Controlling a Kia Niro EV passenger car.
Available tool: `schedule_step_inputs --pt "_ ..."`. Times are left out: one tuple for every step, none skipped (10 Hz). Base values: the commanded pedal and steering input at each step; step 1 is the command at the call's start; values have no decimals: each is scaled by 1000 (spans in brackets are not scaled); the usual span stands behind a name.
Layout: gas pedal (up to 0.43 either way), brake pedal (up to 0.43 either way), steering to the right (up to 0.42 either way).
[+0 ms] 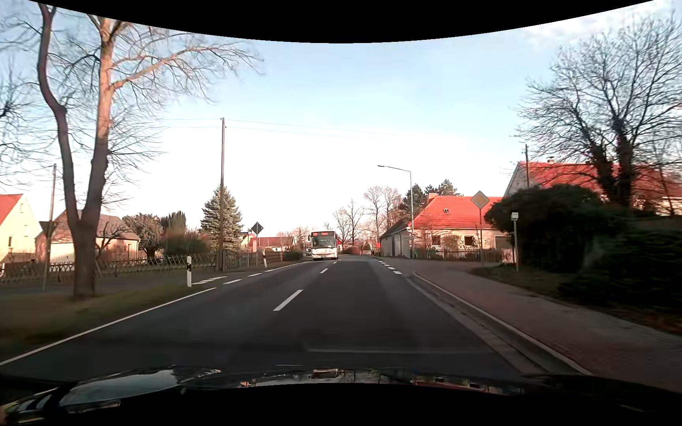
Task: Follow the waypoints while adhering to traffic rules and regulations
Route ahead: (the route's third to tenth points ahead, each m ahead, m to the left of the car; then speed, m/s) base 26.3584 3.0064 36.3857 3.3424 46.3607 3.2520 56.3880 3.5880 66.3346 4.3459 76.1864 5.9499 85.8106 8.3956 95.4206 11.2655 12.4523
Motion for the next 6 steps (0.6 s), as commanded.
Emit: schedule_step_inputs --pt "110 0 -4" --pt "110 0 -4" --pt "118 0 -4" --pt "118 0 -4" --pt "130 0 -5" --pt "130 0 -4"
